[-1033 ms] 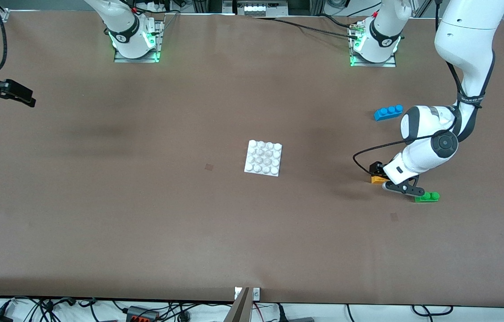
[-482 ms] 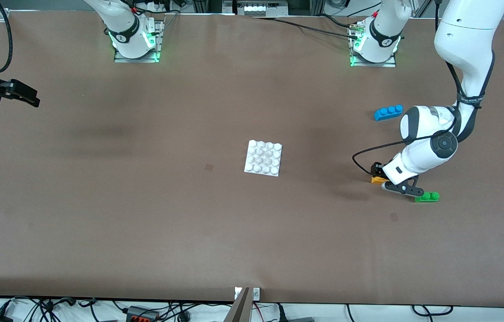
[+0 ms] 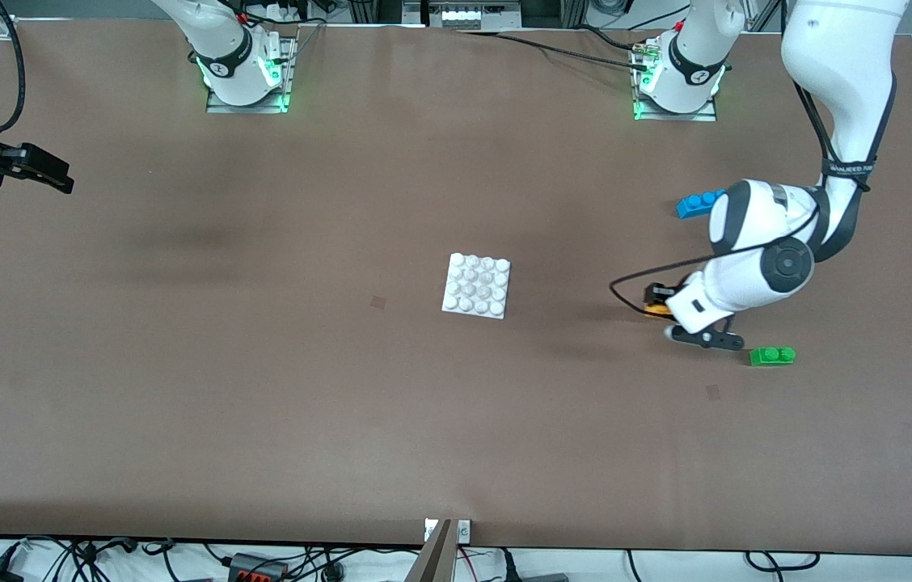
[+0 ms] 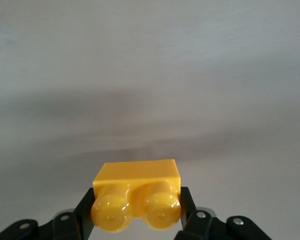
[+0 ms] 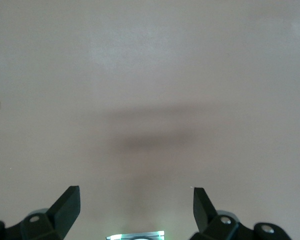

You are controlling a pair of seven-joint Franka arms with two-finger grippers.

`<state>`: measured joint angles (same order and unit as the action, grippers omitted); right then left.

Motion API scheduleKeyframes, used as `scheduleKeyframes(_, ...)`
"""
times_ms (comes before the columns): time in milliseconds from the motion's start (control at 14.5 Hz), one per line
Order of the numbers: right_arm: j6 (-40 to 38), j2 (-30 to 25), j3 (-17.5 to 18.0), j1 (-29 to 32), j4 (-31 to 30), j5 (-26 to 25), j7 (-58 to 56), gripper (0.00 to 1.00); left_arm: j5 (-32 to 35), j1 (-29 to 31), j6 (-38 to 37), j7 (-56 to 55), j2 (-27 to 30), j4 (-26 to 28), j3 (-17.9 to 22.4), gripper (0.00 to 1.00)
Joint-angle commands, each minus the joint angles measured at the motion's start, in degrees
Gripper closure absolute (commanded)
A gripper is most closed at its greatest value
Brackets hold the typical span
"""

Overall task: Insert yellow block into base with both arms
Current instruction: 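Lift the yellow block with the left gripper and carry it over the base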

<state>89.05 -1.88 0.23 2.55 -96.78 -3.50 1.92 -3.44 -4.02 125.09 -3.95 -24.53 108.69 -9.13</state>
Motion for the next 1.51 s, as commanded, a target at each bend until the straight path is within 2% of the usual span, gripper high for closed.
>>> scheduleKeyframes(0,-0.54,-0.76,-0.06,-0.53,-0.34,-0.72,0.80,0.00,0.19,-0.46,-2.13,-8.50,-0.34,-3.12,-5.17,0.65)
scheduleKeyframes(344,-0.54,-0.76,-0.06,-0.44,-0.34,-0.72,0.80,0.00,0.02,-7.47,0.51,-16.94,-4.55,-7.86,-6.25,0.72)
scheduleKeyframes(482,-0.54,-0.76,-0.06,-0.44,-0.34,-0.72,0.89,0.00,0.10,-12.22,0.95,-23.35,-6.66,-10.76,-6.16,0.70)
scheduleKeyframes(688,-0.54,-0.76,-0.06,-0.44,-0.34,-0.72,0.81,0.00,0.63,-14.51,1.12,-25.05,-11.15,-15.34,-6.25,0.70)
scheduleKeyframes(964,-0.54,-0.76,-0.06,-0.35,-0.34,-0.72,0.80,0.00,0.72,-16.28,4.98,-25.14,-13.52,-15.53,-6.25,0.70)
scheduleKeyframes(1170,-0.54,-0.76,-0.06,-0.35,-0.34,-0.72,0.80,0.00,0.20,-19.79,6.13,-25.49,-15.20,-15.61,-6.16,0.71)
scheduleKeyframes(1446,-0.28,-0.76,-0.23,-0.27,-0.34,-0.63,0.80,0.00,0.81,-19.97,8.16,-26.37,-15.20,-15.61,-6.16,0.71)
